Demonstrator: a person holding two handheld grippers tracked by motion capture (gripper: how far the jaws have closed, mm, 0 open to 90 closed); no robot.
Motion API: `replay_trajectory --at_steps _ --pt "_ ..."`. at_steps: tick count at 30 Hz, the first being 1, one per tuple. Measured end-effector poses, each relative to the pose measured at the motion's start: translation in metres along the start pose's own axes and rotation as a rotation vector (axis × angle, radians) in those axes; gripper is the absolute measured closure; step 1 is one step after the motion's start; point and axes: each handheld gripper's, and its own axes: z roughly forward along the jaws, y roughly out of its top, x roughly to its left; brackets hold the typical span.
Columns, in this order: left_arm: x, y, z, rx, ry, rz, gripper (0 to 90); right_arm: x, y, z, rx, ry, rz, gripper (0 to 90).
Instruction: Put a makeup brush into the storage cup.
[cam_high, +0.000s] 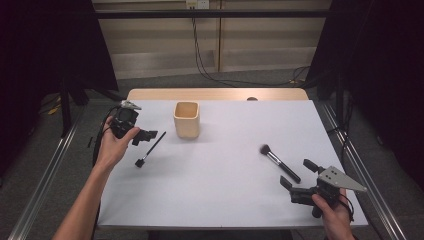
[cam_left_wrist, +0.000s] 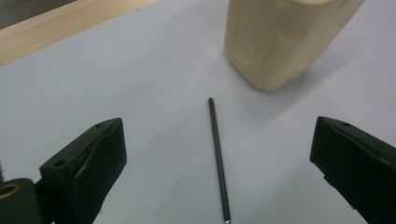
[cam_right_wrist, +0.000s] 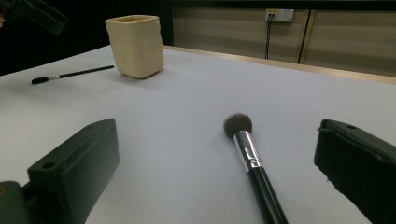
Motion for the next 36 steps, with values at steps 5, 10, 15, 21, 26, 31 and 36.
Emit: replay_trajectory --at_steps 5,10,15,21,26,31,36 --pt "0.0 0.004 0.003 0.075 -0.014 0.0 3.7 0.0 0.0 0.0 0.001 0.0 0.001 0.0" --pt "0.0 0.008 0.006 0.16 -0.037 -0.013 3.9 0.0 0.0 -0.001 -0.001 0.004 -0.004 0.0" --pt "-0.002 0.007 0.013 0.225 -0.077 -0.01 3.8 0.0 0.0 0.0 0.004 0.008 -0.003 0.0" --pt "-0.004 0.004 0.024 0.304 -0.075 -0.004 3.9 0.0 0.0 0.0 0.004 0.01 -0.006 0.0" --pt "-0.004 0.001 0.029 0.369 -0.071 -0.01 4.9 0.0 0.0 0.0 0.006 0.012 -0.005 0.0" --pt "-0.003 0.0 0.035 0.392 -0.066 -0.002 5.0 0.0 0.0 0.0 0.006 0.009 -0.002 0.0" --pt "-0.006 -0.001 0.042 0.427 -0.067 0.001 5.2 0.0 0.0 0.0 0.007 0.009 0.001 0.0"
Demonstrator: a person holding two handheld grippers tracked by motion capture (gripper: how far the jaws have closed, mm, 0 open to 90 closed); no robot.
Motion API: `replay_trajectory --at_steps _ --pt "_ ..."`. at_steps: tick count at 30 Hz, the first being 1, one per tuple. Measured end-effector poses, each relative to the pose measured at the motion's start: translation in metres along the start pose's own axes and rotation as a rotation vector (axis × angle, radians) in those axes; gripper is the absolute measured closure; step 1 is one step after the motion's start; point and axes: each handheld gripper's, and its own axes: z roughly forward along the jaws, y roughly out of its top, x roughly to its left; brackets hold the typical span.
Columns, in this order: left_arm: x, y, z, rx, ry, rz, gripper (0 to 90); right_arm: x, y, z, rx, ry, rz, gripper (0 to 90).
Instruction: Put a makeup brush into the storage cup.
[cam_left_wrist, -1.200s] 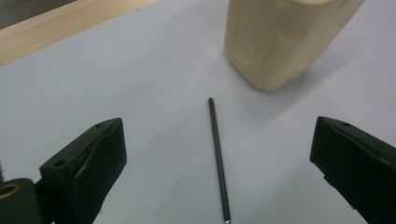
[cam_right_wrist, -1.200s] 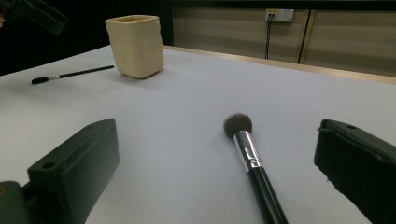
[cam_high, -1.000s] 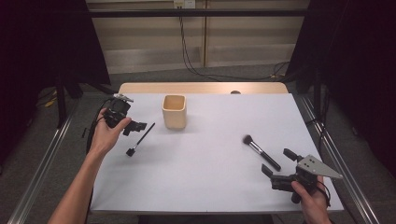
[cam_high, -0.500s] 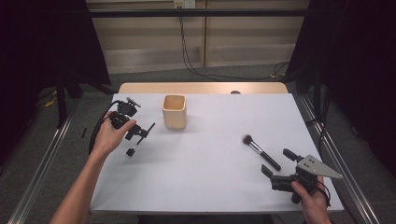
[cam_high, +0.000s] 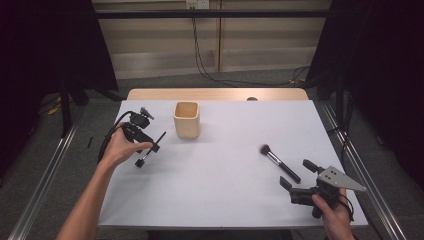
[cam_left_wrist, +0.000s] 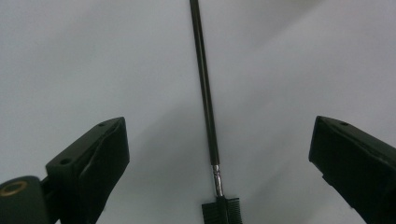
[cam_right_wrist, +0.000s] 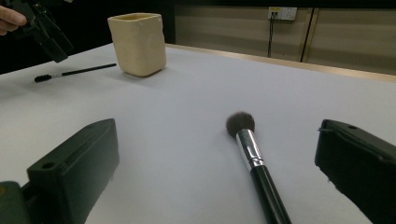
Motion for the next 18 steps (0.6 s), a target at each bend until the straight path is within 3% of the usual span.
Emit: replay_trajectory --at_steps 7,18 --pt "0.001 -0.002 0.006 0.02 0.01 0.005 19.5 0.0 0.0 0.0 -0.001 -0.003 -0.003 0.0" --pt "0.002 -0.005 0.016 0.101 -0.017 0.009 46.6 0.0 0.0 0.0 0.001 0.0 -0.006 0.0"
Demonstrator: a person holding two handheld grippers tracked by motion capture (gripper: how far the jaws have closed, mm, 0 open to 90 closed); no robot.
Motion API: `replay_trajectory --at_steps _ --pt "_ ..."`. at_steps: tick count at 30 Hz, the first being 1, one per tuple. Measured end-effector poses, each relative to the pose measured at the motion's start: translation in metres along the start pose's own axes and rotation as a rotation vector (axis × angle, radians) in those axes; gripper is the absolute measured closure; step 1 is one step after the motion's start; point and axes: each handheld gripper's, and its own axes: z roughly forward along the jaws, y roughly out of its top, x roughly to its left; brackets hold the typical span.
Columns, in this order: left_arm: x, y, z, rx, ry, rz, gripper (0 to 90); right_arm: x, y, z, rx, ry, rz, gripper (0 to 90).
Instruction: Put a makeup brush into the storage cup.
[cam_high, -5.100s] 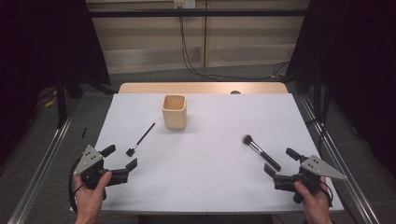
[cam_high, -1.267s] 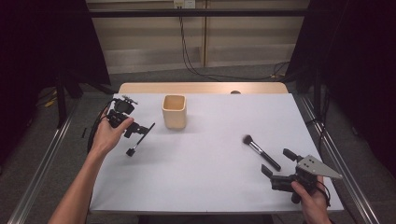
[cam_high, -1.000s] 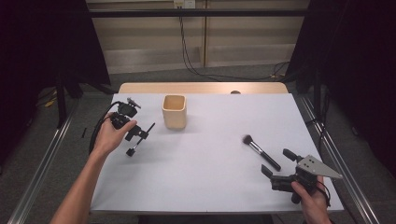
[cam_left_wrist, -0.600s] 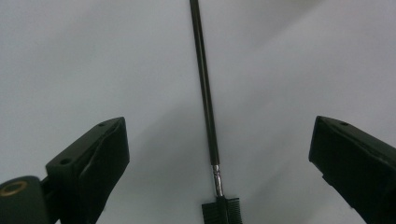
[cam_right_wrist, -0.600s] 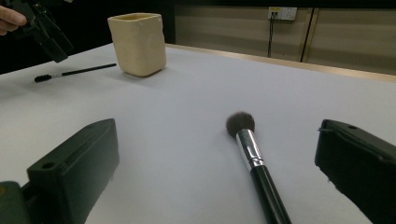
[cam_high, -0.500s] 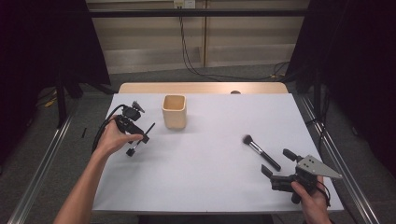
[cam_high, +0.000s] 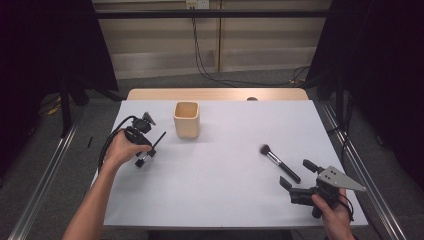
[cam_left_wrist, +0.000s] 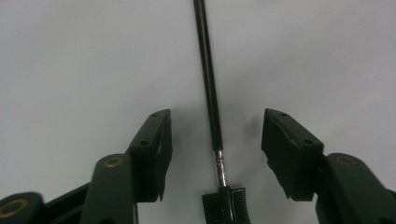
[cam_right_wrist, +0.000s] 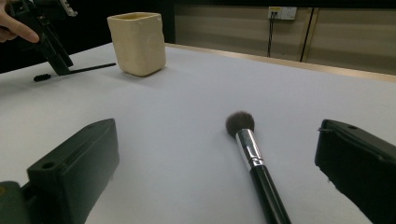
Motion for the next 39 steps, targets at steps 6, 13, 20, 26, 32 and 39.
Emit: replay_trajectory --at_steps 6,13,20,26,32,39 --pt "-0.0003 -0.0021 0.003 0.009 -0.005 0.01 53.3 0.0008 0.0 0.0007 0.006 0.007 -0.001 0.0" --pt "-0.0027 -0.0006 0.0038 0.037 0.021 -0.01 62.4 0.0002 -0.0002 0.0006 0.01 0.009 -0.001 0.0" --pt "-0.0015 -0.0011 0.0034 0.068 0.017 -0.02 78.0 0.0011 -0.0002 0.0004 0.012 0.012 0.0 0.0" --pt "-0.002 0.0018 0.0044 0.1 0.01 -0.022 84.6 0.001 -0.0004 -0.0001 0.01 0.014 -0.001 0.0" --pt "-0.0022 0.0019 0.0042 0.102 0.011 -0.016 85.8 0.0006 -0.0006 -0.0002 0.014 0.009 0.007 0.0" --pt "-0.0014 0.0008 0.003 0.092 0.009 -0.025 85.9 0.0007 -0.0005 0.0001 0.014 0.008 0.007 0.0"
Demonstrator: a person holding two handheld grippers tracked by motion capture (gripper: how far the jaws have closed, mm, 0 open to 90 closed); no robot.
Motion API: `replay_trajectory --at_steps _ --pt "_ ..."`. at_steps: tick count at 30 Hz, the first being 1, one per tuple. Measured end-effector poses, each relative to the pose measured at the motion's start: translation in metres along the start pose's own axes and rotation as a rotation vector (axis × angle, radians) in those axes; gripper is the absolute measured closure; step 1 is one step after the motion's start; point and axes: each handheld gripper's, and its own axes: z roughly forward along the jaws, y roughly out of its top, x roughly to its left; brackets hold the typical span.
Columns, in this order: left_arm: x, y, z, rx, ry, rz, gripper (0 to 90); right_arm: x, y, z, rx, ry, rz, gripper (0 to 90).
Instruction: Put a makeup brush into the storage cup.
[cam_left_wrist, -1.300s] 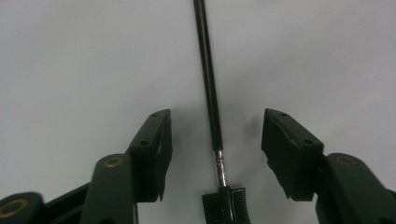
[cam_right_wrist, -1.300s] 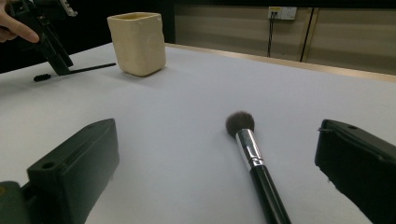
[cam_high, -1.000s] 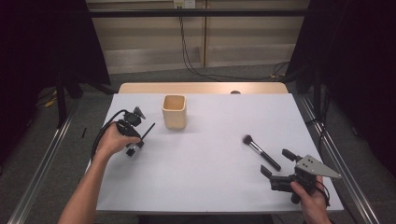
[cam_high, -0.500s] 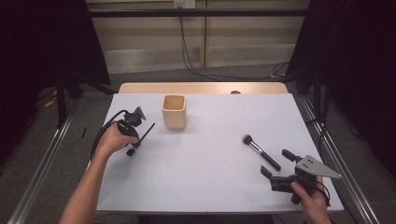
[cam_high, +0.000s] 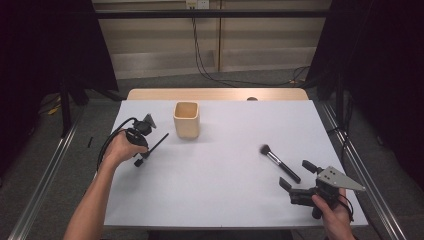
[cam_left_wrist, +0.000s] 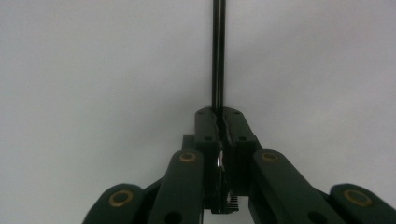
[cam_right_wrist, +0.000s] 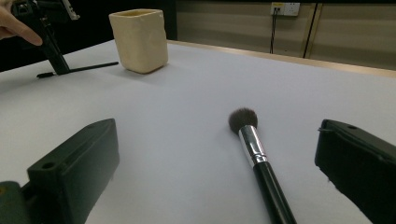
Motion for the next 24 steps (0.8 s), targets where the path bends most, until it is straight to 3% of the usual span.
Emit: replay_trajectory --at_steps 4,13,17,24 --pt "0.002 -0.002 -0.001 -0.012 -0.011 0.002 85.9 0.0 0.0 0.0 0.001 -0.002 0.001 0.0" --pt "0.009 -0.009 -0.002 -0.075 -0.041 -0.047 86.0 0.0 0.0 0.001 0.002 -0.007 -0.004 0.0" --pt "0.014 -0.014 -0.007 -0.145 -0.041 -0.078 85.9 0.0 0.0 0.001 0.003 -0.008 -0.003 0.0" --pt "0.015 -0.018 -0.019 -0.248 -0.059 -0.093 85.9 0.0 0.0 0.001 0.003 -0.007 -0.001 0.0"
